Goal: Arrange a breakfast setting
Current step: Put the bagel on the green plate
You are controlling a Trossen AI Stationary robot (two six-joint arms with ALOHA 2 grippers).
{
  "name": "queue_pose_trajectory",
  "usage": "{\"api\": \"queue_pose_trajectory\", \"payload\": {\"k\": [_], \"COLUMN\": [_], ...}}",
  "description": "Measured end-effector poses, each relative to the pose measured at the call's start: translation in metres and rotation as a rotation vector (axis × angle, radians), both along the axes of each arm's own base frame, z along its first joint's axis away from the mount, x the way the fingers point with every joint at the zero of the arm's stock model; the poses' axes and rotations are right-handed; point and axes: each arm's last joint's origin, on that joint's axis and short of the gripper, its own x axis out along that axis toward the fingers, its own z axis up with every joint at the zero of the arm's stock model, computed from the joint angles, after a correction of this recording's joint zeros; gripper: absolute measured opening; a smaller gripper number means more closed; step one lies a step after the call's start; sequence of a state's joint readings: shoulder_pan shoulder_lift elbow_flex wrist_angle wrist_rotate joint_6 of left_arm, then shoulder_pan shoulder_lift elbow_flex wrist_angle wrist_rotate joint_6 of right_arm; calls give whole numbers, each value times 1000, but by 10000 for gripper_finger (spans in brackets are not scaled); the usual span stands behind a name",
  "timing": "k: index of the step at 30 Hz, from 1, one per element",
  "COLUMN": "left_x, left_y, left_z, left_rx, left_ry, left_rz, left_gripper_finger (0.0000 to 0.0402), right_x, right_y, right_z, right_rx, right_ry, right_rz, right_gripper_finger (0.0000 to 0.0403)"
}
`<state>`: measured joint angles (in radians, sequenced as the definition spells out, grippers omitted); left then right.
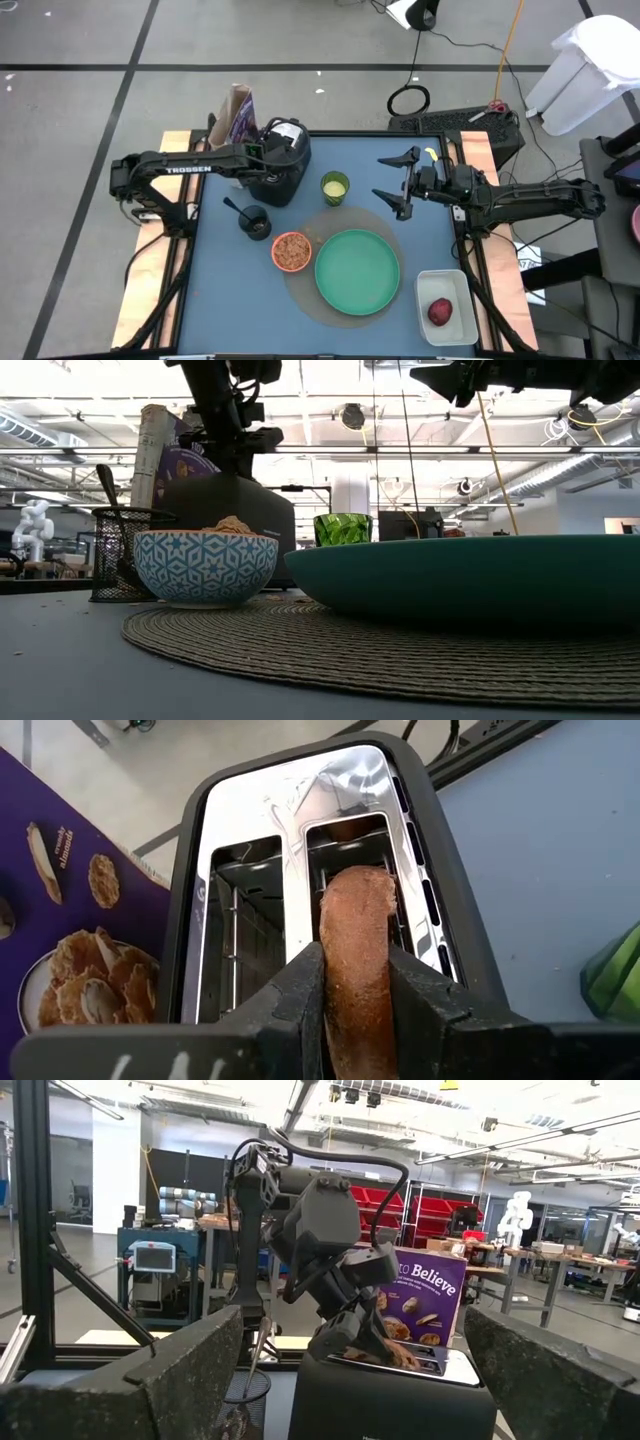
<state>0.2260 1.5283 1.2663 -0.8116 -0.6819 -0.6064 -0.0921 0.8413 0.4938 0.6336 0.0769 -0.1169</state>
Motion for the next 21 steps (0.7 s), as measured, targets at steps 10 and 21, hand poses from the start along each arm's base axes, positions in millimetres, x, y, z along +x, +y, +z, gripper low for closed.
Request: {"api": "queue_pose_trajectory", "payload": {"k": [10, 21], "left_x": [-11, -18], "left_y": [-2, -7], "left_z": [26, 63], "left_rx": [44, 132], "left_ry": [-126, -337], "left_rz": [-5, -76], "left_gripper_finger": [92, 92], "right_x": [0, 0], "right_y": [0, 0], "right_z": [0, 0], "right_rx": [0, 0], "right_ry": [-1, -1], "right_rz": [0, 0], "right_gripper_finger": [375, 375]}}
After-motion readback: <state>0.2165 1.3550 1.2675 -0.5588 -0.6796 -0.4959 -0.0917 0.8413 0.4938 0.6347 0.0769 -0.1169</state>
